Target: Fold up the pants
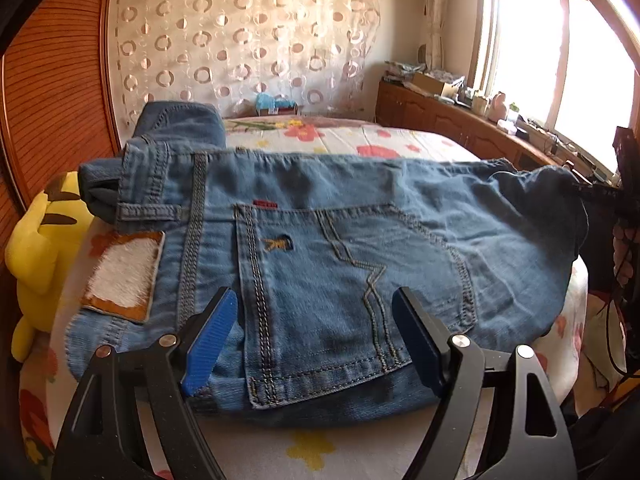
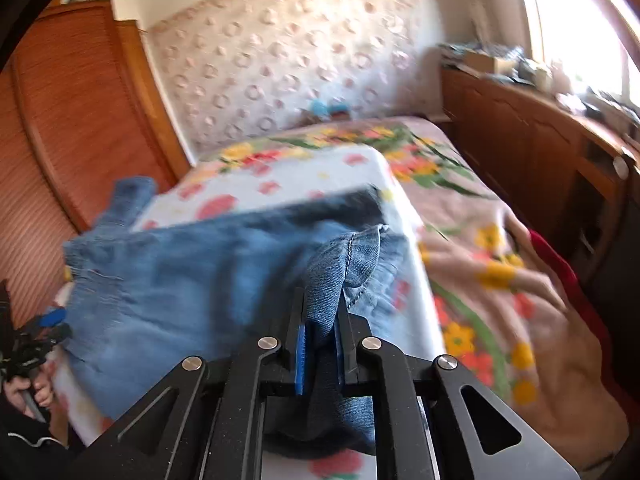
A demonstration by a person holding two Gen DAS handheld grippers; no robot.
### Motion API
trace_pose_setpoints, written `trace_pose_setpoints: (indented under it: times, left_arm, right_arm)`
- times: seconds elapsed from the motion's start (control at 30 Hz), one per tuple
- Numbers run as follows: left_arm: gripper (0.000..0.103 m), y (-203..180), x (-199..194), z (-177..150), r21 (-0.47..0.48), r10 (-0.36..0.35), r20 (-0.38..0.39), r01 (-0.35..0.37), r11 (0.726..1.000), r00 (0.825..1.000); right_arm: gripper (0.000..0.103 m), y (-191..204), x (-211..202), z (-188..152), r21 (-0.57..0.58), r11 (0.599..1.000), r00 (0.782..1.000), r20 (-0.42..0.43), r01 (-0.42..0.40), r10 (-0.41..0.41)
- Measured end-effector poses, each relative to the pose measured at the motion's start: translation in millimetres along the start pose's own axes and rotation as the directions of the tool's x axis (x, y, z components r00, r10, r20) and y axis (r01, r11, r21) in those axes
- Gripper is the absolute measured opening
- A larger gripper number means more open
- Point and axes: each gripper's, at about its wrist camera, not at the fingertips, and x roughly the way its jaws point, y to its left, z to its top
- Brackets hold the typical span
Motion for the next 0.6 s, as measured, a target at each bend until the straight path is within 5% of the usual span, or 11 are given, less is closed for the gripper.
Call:
trace_pose_setpoints:
  times: [0.1, 0.3, 0.6]
  left_arm:
    - [0.081, 1, -5, 3, 0.001, 0.005, 0.012, -0.005, 1.0, 1.0]
    - [0.081, 1, -7, 4, 0.004, 0.006, 0.009, -0.006, 1.0, 1.0]
    - [0.081, 5, 0, -2, -0.013, 0.009, -0.009, -0.009, 1.0, 1.0]
  right_arm:
    - [0.011, 21, -8, 10, -0.067, 0.998, 0.999, 0.028, -0.018, 0.019]
    - [0.011, 34, -2, 18, -0.142, 0.987, 0.997, 0.026, 0.076, -0.073]
    - [0.024, -11, 16, -7, -0.031, 0.983, 0.982, -0.057, 0.178, -0.18]
